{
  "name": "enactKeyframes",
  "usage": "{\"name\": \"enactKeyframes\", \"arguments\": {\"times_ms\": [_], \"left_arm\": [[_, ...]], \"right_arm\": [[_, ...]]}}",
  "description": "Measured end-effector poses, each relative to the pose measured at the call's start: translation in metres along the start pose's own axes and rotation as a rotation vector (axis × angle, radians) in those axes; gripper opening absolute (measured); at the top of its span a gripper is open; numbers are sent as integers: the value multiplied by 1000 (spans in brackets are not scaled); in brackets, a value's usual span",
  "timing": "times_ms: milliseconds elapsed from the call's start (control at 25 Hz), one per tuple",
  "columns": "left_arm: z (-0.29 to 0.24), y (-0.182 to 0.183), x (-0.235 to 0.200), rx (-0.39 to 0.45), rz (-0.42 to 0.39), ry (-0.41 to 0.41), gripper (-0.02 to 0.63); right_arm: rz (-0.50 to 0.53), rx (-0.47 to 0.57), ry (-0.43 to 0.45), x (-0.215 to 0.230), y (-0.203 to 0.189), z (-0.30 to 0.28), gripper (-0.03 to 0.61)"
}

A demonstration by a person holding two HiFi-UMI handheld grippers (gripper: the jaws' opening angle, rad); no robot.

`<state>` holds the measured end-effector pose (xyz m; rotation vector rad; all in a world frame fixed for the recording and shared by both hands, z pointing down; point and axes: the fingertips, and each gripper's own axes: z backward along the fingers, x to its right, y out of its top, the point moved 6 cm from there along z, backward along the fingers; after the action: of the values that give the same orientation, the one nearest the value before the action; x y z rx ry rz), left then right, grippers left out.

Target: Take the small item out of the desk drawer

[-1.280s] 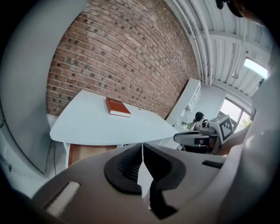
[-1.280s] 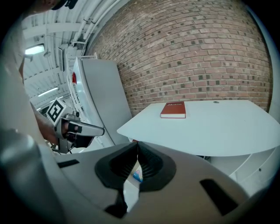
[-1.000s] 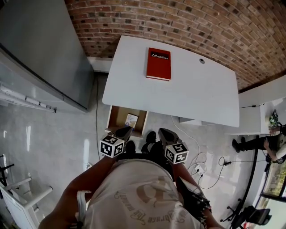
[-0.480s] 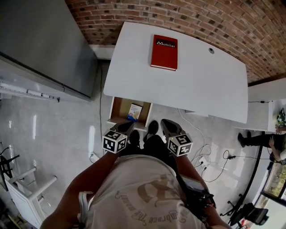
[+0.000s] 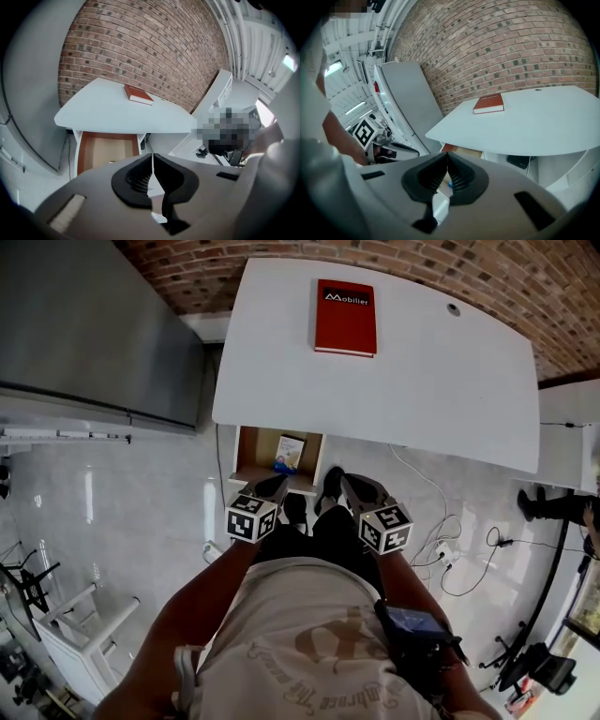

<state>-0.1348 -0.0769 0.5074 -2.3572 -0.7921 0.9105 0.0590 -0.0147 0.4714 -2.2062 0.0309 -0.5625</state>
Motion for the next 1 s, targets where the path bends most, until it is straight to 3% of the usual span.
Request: {"name": "enactKeyframes", "arguments": {"times_ms": [520, 1000], "left_arm": [[-32, -50, -15, -58, -2, 92, 14], [-62, -60, -28, -74, 61, 115, 11]], "right_arm": [[-55, -17, -12, 16, -48, -4, 6], [-99, -49, 5, 31, -81, -10, 6]]}}
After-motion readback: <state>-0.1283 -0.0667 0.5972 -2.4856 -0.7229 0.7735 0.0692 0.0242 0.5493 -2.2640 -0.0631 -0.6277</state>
